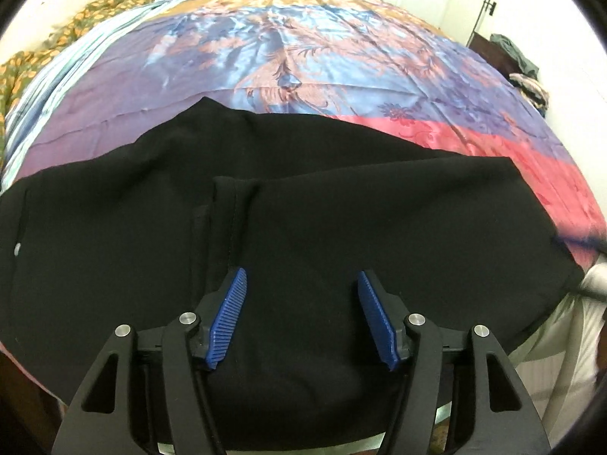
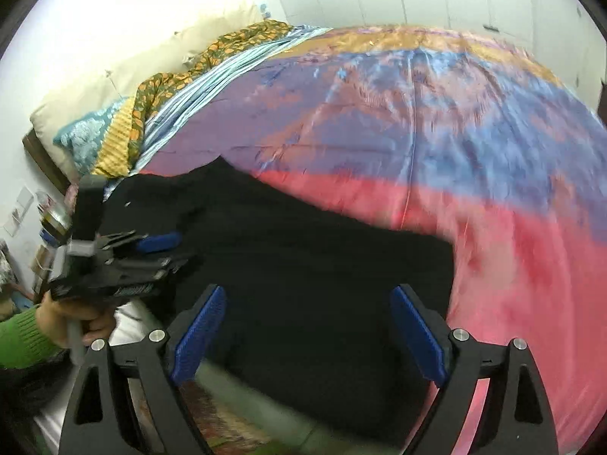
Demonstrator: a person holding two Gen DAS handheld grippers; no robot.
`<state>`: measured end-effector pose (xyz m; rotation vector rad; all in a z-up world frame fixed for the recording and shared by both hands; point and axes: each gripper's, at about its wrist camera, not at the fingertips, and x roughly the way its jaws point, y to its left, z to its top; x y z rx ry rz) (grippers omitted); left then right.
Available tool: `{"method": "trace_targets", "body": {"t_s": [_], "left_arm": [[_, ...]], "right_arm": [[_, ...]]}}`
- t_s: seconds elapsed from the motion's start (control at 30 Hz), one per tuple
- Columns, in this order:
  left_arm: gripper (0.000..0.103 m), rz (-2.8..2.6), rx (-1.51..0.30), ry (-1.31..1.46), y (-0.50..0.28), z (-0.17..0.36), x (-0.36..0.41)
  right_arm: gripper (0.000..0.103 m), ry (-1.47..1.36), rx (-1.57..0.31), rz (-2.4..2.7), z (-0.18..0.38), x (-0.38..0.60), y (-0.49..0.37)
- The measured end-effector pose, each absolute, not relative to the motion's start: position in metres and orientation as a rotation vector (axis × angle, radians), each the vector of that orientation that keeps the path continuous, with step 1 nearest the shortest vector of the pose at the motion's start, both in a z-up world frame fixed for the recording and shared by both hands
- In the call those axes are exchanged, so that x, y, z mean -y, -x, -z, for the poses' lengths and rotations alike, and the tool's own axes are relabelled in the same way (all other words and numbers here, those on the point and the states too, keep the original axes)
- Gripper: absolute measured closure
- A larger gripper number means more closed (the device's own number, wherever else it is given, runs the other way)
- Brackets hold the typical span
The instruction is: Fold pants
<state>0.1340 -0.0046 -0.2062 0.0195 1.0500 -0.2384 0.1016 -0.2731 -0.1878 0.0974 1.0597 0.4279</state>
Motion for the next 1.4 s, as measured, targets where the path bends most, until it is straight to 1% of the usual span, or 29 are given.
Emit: {"method": "trace_targets", "body": {"t_s": [0.03,0.07,0.1,0.13,0.17,0.23,0.33,0.4,0.43,0.47,0.63,0.8,0.9,1.0,1.1,1.23,1.4], "left_arm": [[0.038,0.242,-1.054,-0.018,-0.136,0.208,0.006],[0.037,0.242,-1.057,-0.027,-0.137,0.208,0.008],[0.036,0.240,-1.059,-0.039,-0.137,0.208,0.010],[0.035,0.240,-1.062,-0.049,-0.137,0.208,0.011],[0.035,0.236,-1.064,-0.052,-0.137,0.207,0.011],[0.035,0.225,-1.076,-0.038,-0.136,0.202,0.010],[0.034,0.189,-1.040,-0.002,-0.123,0.178,0.004],[0.024,0.163,-0.996,-0.010,-0.111,0.160,0.001],[0.016,0.144,-0.978,-0.019,-0.107,0.153,0.001],[0.013,0.122,-0.957,-0.030,-0.102,0.145,0.000],[0.013,0.058,-0.932,-0.064,-0.087,0.114,-0.002],[0.013,0.008,-0.923,-0.107,-0.082,0.087,0.006],[0.013,0.004,-0.891,-0.149,-0.079,0.066,0.015],[0.008,0.003,-0.835,-0.199,-0.073,0.043,0.024],[0.007,0.003,-0.790,-0.234,-0.069,0.025,0.032],[0.007,0.030,-0.782,-0.213,-0.067,0.015,0.033],[0.007,0.030,-0.814,-0.208,-0.070,0.020,0.034]], "right_arm": [[0.012,-0.090,-1.119,-0.395,0.208,0.272,-0.096],[0.012,-0.073,-1.107,-0.366,0.221,0.271,-0.088],[0.011,-0.056,-1.065,-0.359,0.219,0.271,-0.086],[0.008,-0.030,-1.053,-0.353,0.218,0.267,-0.085],[0.007,-0.009,-1.069,-0.350,0.219,0.263,-0.089],[0.000,-0.005,-1.084,-0.347,0.221,0.258,-0.095],[0.000,0.012,-1.072,-0.336,0.224,0.259,-0.094],[0.000,0.006,-1.058,-0.330,0.218,0.262,-0.085],[0.000,0.005,-1.045,-0.327,0.214,0.262,-0.083],[0.000,0.004,-1.029,-0.323,0.211,0.262,-0.081],[0.000,-0.068,-0.948,-0.281,0.171,0.272,-0.063],[0.000,-0.076,-0.985,-0.237,0.125,0.270,-0.062],[0.000,-0.133,-0.993,-0.253,0.100,0.273,-0.062],[0.000,-0.154,-0.970,-0.246,0.072,0.276,-0.061],[0.000,-0.153,-0.936,-0.246,0.044,0.277,-0.058],[0.000,-0.175,-0.905,-0.250,0.008,0.279,-0.055],[0.000,-0.198,-0.897,-0.238,-0.013,0.280,-0.053]]}}
